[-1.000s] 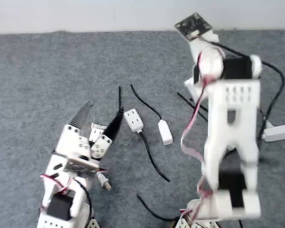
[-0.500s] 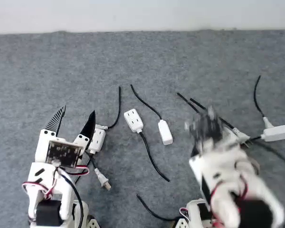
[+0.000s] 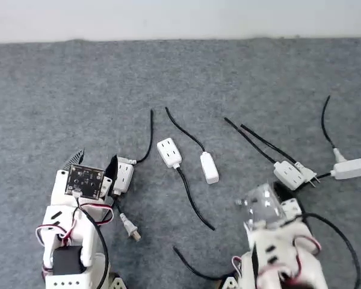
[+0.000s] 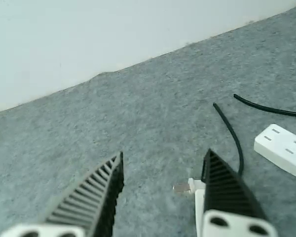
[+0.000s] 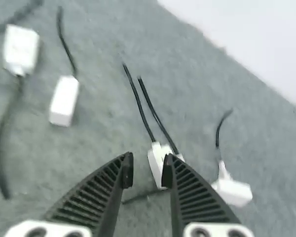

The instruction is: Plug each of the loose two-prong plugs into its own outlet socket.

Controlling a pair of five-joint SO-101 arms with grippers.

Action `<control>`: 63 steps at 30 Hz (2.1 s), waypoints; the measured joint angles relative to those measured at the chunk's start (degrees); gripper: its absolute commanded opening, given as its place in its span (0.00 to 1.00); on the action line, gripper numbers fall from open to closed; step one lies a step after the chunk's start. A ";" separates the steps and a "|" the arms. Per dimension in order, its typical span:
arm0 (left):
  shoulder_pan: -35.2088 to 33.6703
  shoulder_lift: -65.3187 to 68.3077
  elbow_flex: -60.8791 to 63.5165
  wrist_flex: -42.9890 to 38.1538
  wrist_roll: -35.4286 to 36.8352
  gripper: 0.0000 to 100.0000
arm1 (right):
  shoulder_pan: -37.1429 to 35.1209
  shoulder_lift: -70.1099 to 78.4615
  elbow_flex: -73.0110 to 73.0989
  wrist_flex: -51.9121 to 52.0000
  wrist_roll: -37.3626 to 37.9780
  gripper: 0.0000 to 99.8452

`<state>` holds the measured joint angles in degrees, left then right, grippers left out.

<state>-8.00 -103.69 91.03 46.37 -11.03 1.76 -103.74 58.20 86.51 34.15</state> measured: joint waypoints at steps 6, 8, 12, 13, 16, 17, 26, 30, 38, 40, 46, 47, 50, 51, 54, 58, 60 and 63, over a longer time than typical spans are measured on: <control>1.85 0.00 1.49 0.00 0.09 0.25 | 8.18 0.26 17.76 -12.66 0.70 0.11; 2.02 0.00 1.49 0.00 0.09 0.25 | 9.14 0.44 22.59 -16.09 -1.58 0.11; 2.29 0.00 1.49 0.00 0.09 0.25 | 9.32 0.26 28.57 -19.34 -5.36 0.11; 2.29 0.00 1.49 0.00 0.09 0.25 | 9.32 0.18 29.36 -19.78 -6.07 0.11; 2.29 0.00 1.49 0.00 0.09 0.25 | 9.32 0.18 32.44 -21.27 -6.86 0.11; 2.29 0.00 1.49 0.00 0.09 0.25 | 9.32 0.18 33.67 -21.89 -6.86 0.11; 2.20 0.00 2.55 0.00 0.09 0.25 | 8.18 0.18 37.27 -22.51 -7.03 0.11; 2.20 0.00 2.55 0.00 0.09 0.25 | 6.51 0.26 37.36 -22.51 -7.03 0.11; 2.29 0.00 3.78 -0.44 0.09 0.25 | 7.82 0.26 37.36 -17.05 -7.03 0.11; 2.37 0.00 4.57 -1.41 0.09 0.25 | 7.91 0.26 37.36 -16.97 -7.03 0.11; 2.37 0.00 4.66 -1.85 0.09 0.25 | 0.88 0.26 37.36 -12.22 -7.03 0.11; 2.37 0.00 4.66 -1.85 0.09 0.25 | 0.18 0.26 37.36 -12.04 -7.03 0.11; 2.37 0.00 4.66 -1.85 0.09 0.25 | -0.53 0.26 37.36 -11.69 -7.03 0.11; 2.37 0.00 4.66 -1.85 0.09 0.25 | -0.53 0.26 37.36 -11.69 -7.03 0.11; 2.37 0.00 4.92 -2.46 0.09 0.24 | -0.53 0.26 37.36 -11.69 -7.03 0.11; 2.29 0.00 5.80 -4.40 0.09 0.24 | -0.62 0.26 37.36 -11.69 -7.03 0.11; 2.29 0.00 5.80 -4.48 -0.09 0.24 | -0.62 0.26 37.36 -11.69 -7.03 0.11; 2.20 0.00 5.80 -4.66 -0.09 0.24 | -0.62 0.26 37.36 -11.69 -7.03 0.11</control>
<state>-5.80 -103.69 96.84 41.71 -11.12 1.14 -103.47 95.56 74.81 27.12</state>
